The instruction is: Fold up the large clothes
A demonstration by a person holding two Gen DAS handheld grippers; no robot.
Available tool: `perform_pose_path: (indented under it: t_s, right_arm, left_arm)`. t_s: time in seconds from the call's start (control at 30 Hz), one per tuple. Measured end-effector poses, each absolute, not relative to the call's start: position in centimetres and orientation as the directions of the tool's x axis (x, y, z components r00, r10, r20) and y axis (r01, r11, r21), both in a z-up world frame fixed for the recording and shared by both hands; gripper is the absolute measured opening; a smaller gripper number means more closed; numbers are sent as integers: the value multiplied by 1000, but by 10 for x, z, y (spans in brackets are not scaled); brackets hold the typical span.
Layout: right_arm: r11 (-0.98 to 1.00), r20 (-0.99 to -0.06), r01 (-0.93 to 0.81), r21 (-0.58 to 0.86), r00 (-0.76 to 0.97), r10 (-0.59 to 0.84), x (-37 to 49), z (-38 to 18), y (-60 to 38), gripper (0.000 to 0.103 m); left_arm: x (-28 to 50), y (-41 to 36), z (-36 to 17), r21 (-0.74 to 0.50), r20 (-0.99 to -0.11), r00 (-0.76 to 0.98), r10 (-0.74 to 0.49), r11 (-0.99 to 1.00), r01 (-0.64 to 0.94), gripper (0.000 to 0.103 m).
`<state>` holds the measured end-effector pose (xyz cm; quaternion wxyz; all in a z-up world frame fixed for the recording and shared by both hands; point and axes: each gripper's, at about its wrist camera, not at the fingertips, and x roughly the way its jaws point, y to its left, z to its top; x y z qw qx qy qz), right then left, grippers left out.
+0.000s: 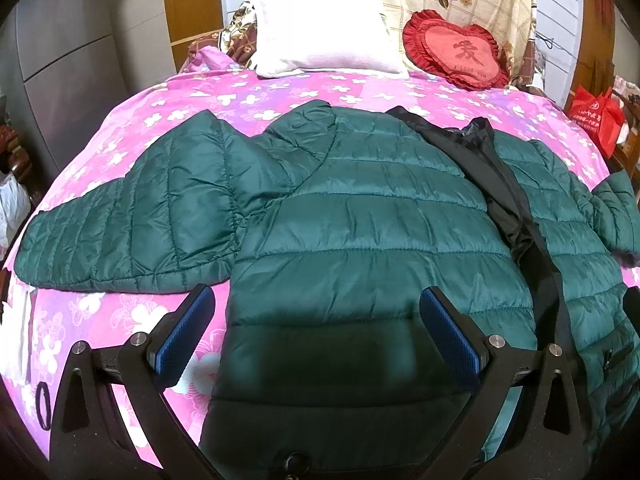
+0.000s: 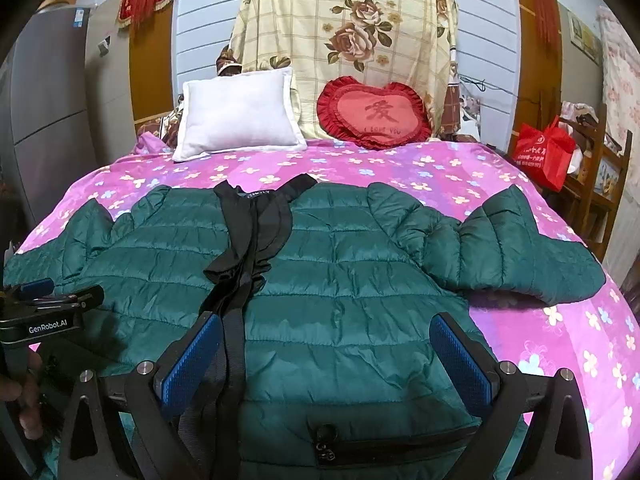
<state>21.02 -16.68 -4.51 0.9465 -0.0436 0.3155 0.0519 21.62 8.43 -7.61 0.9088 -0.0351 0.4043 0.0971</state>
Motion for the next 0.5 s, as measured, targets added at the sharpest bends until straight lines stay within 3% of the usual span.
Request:
perform_pose_path:
  t_s: [0.5]
  right_arm:
    - [992, -589, -119, -48, 805, 68, 208, -43, -170, 103]
  left_arm:
    - [217, 85, -78, 14, -742, 653, 149, 978, -208, 103]
